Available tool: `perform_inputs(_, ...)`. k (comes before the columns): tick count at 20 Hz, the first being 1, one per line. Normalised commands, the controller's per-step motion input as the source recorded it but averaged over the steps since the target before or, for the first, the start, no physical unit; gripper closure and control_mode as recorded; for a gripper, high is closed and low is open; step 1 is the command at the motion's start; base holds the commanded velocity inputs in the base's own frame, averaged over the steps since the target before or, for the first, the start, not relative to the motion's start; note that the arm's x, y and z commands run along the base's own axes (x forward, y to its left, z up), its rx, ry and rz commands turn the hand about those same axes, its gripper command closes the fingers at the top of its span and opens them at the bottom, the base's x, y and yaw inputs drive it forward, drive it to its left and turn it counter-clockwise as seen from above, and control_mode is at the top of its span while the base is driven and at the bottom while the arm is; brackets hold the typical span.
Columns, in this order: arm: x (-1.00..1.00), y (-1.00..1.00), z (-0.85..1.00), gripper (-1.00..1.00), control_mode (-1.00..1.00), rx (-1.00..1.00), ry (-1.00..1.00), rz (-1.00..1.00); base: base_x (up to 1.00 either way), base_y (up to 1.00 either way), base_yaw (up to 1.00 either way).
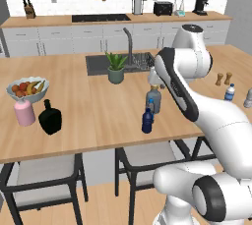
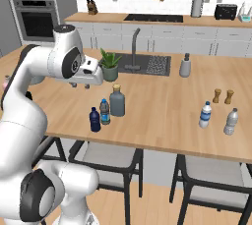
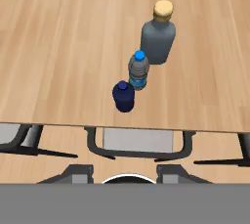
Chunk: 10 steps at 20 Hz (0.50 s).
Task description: Move the plastic bottles in the middle to the plastics group, and the glass bottles in the middle to the glass group.
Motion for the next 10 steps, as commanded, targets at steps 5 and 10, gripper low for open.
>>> perform_inputs(5, -0.12, 0.10, -0.14, -1.00, -1.00, 0.01, 0.02, 0.00, 0.00, 0.00, 0.00)
perform_inputs(10, -0.12, 0.42, -0.85, -1.00, -1.00, 0.00, 0.34, 0.01, 0.00, 0.00, 0.00)
